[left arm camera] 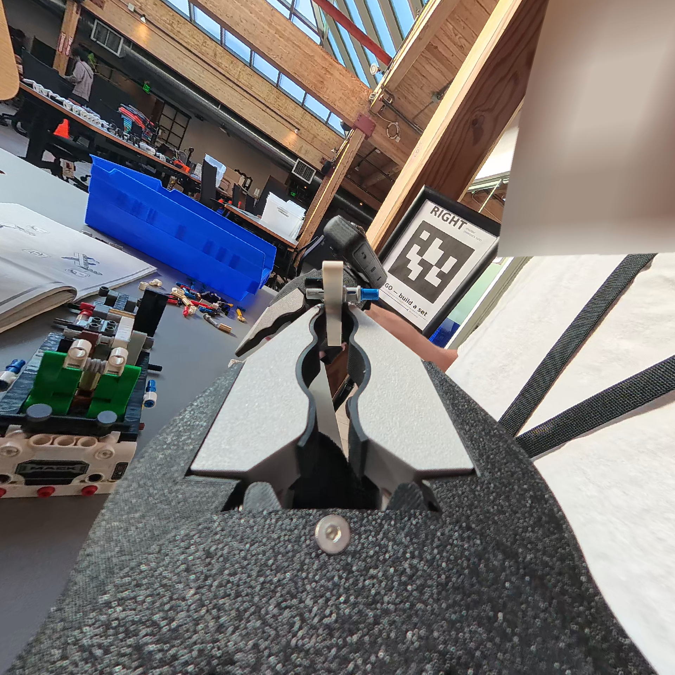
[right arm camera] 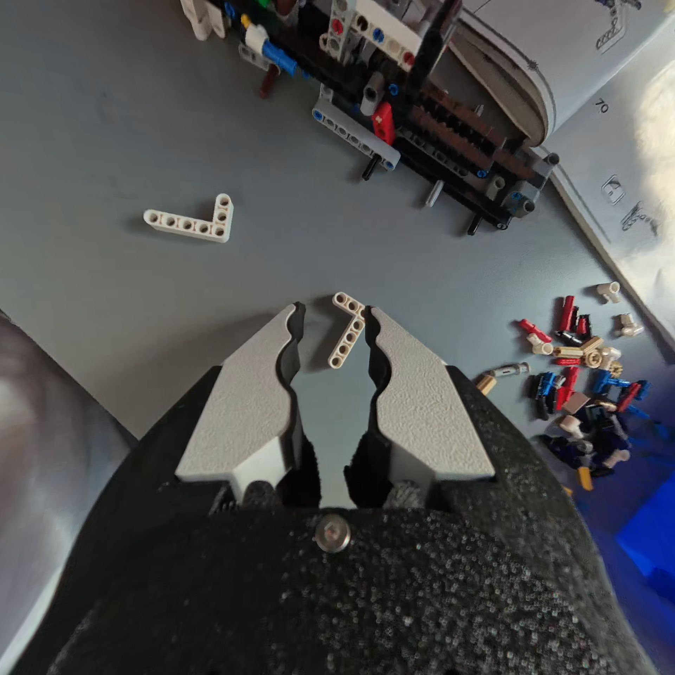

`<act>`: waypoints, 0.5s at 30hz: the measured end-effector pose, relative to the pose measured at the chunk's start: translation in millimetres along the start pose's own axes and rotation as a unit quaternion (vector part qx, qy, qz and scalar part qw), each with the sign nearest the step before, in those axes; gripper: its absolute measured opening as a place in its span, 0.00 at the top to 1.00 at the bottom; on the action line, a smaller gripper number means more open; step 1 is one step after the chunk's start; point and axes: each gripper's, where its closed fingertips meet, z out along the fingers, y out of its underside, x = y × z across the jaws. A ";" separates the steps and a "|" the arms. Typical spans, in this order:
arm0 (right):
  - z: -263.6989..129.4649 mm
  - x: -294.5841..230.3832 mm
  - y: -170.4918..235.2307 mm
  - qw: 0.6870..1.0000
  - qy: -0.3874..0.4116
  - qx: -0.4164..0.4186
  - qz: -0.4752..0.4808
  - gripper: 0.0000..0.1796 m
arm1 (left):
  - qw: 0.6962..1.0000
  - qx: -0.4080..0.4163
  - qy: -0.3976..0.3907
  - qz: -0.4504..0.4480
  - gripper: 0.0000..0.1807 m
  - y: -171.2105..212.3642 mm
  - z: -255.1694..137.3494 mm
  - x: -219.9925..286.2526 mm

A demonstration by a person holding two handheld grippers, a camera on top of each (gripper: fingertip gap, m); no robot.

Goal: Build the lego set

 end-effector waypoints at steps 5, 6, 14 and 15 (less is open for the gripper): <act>-9.2 15.3 13.6 0.988 -0.005 0.076 0.137 0.82 | 1.000 0.003 -0.002 -0.001 0.97 -1.0 0.0 -1.2; -7.9 14.3 14.6 0.985 -0.002 0.082 0.149 0.82 | 1.000 0.004 -0.001 -0.002 0.97 -1.3 0.2 -1.1; 8.6 13.7 9.3 0.987 0.076 0.063 0.123 0.96 | 0.999 0.012 -0.029 0.015 0.97 -3.4 0.5 -8.1; 9.3 12.6 7.3 0.988 0.079 0.066 0.116 0.96 | 0.999 0.022 -0.034 0.015 0.97 -5.9 -0.4 -9.7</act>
